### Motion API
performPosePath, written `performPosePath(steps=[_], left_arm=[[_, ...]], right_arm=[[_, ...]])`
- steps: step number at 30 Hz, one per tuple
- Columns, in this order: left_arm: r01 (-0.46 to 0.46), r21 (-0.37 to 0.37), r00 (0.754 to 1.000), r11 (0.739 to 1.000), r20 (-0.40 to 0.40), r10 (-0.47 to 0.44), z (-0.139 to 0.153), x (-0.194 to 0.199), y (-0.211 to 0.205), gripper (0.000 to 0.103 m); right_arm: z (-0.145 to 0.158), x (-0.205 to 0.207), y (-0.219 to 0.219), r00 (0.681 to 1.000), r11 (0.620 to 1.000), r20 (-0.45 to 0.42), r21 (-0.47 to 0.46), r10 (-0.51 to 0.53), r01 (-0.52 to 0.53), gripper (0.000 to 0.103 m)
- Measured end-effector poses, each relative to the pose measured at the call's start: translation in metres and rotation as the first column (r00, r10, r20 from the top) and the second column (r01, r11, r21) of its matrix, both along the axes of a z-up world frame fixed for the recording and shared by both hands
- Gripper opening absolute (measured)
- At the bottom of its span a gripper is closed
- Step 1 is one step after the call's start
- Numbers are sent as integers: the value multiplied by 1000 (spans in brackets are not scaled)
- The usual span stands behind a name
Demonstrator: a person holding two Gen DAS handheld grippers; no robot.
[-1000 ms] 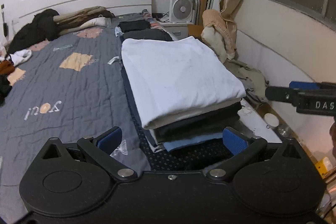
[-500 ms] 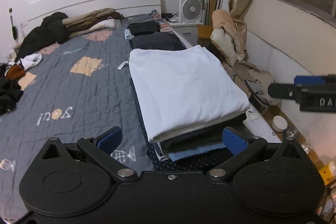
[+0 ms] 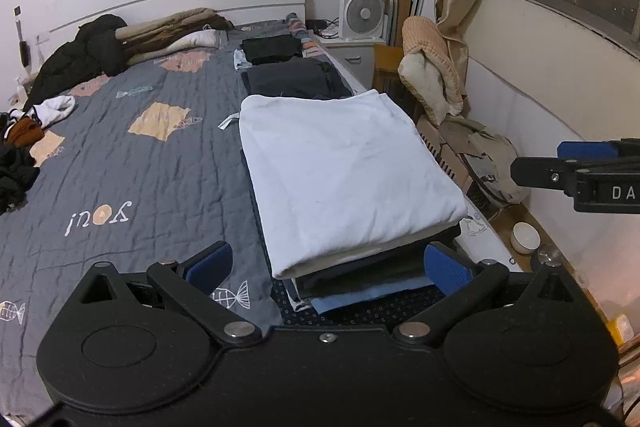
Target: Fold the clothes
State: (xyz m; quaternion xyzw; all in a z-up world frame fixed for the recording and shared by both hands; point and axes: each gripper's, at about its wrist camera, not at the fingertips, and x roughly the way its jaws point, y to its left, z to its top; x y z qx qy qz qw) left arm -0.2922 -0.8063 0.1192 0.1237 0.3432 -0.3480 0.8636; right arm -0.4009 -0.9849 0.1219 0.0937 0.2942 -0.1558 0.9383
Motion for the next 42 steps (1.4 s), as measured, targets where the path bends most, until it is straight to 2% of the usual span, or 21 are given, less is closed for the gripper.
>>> performPosePath(steps=[19,32,42], left_arm=[[4,30,1000,1000,3,-4,-3,4,-7,103],[17,57,1000,998,-22,-16,-12,12,16,103],[13,40,999,999,-49,-11,-11,16,26,103]], right_arm=[[3,4,-2,1000,1000,-27,5,16,-16,79],[-6,4,11,998,999,-27,23,48,-48,79],[-8,7,16,998,998,-30,22,51,-51,79]])
